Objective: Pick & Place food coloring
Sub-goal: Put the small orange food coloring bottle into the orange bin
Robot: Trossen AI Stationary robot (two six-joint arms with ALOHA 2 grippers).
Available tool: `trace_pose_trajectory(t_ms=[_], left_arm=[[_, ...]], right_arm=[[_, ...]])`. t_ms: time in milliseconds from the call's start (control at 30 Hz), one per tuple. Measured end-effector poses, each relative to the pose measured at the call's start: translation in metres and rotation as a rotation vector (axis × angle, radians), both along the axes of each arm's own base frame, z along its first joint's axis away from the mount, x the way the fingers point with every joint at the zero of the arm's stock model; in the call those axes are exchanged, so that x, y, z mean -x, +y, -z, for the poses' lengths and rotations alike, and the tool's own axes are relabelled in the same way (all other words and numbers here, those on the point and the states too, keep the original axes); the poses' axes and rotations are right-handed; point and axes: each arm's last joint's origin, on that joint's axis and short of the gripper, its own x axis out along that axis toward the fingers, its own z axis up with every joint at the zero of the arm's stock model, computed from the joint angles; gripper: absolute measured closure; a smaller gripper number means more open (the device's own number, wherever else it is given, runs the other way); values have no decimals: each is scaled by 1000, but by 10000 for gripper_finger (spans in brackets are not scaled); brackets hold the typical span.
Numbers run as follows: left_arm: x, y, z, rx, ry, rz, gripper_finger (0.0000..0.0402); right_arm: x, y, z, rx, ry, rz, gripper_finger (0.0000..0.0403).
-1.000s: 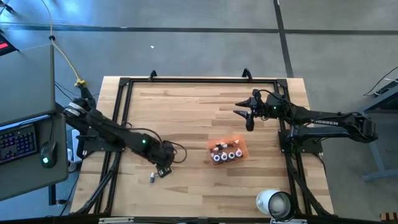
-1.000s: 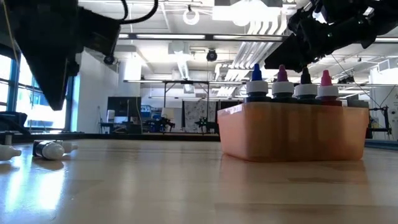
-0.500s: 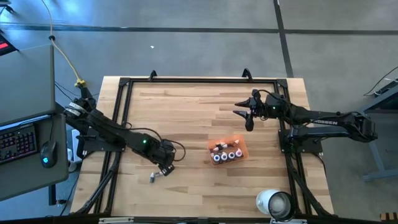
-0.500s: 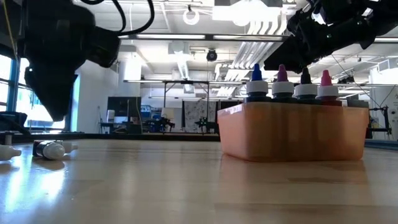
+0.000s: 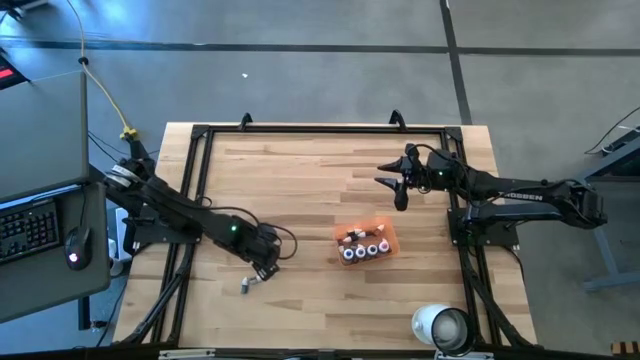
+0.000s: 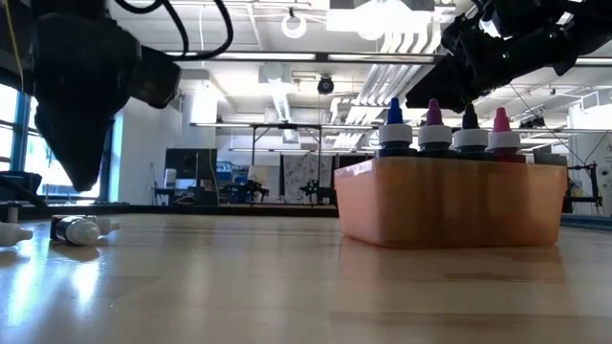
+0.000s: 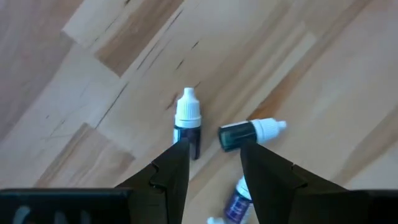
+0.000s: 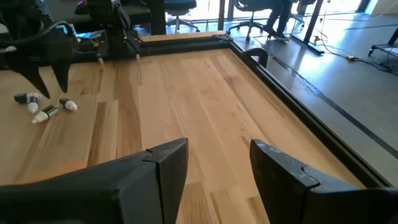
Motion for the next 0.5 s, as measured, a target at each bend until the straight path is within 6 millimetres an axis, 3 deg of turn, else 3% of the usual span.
trace_pose_trajectory(t_ms=[500], left_arm=[[-7, -3, 29, -60, 120, 5, 260]], right_arm=[[-1, 0, 1, -1, 2, 0, 236]])
